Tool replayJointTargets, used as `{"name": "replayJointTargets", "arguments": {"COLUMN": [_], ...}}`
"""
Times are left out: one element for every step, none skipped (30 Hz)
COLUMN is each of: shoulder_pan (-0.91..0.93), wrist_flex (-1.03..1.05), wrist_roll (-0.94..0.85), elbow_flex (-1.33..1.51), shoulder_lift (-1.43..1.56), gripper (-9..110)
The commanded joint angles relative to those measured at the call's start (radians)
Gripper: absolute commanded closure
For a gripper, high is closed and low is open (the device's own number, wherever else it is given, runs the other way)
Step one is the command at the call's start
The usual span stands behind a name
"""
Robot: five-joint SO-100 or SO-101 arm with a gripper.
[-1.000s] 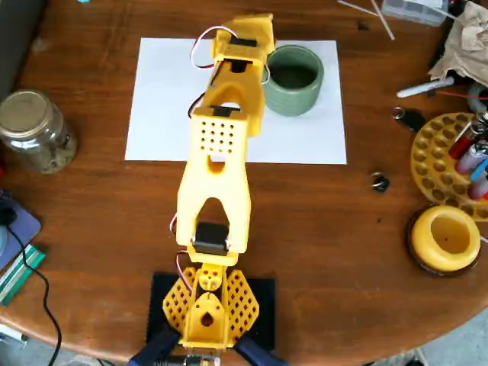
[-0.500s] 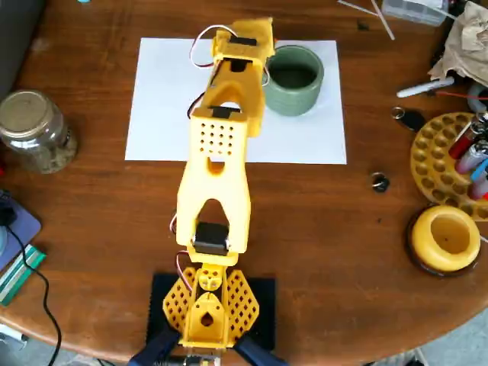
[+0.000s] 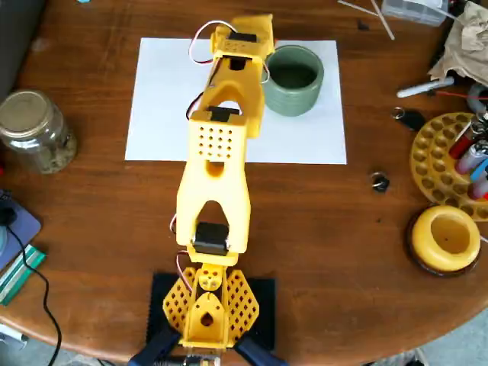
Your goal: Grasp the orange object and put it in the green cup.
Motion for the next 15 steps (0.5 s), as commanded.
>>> {"name": "replayJointTargets", "arguments": {"shoulder_pan": [-0.006, -0.006, -0.006, -0.006, -0.006, -0.006, -0.006, -0.006, -0.008, -0.008, -0.008, -0.008, -0.008, -0.008, -0.008], "wrist_flex": [-0.005, -0.005, -0.005, -0.005, -0.005, -0.005, -0.006, -0.006, -0.006, -0.009, -0.012, -0.012, -0.015, -0.021, -0.026], "wrist_roll": [-0.003, -0.003, -0.003, -0.003, -0.003, -0.005, -0.005, -0.005, -0.005, -0.006, -0.006, -0.006, -0.006, -0.009, -0.009], "elbow_flex": [0.0, 0.0, -0.005, -0.006, -0.006, -0.008, -0.011, -0.015, -0.018, -0.023, -0.029, -0.032, -0.035, -0.037, -0.038], "shoulder_lift": [0.057, 0.055, 0.052, 0.051, 0.049, 0.046, 0.043, 0.038, 0.035, 0.029, 0.023, 0.017, 0.012, 0.008, 0.005], "gripper": [98, 98, 98, 98, 98, 98, 98, 98, 98, 98, 98, 98, 98, 98, 98]}}
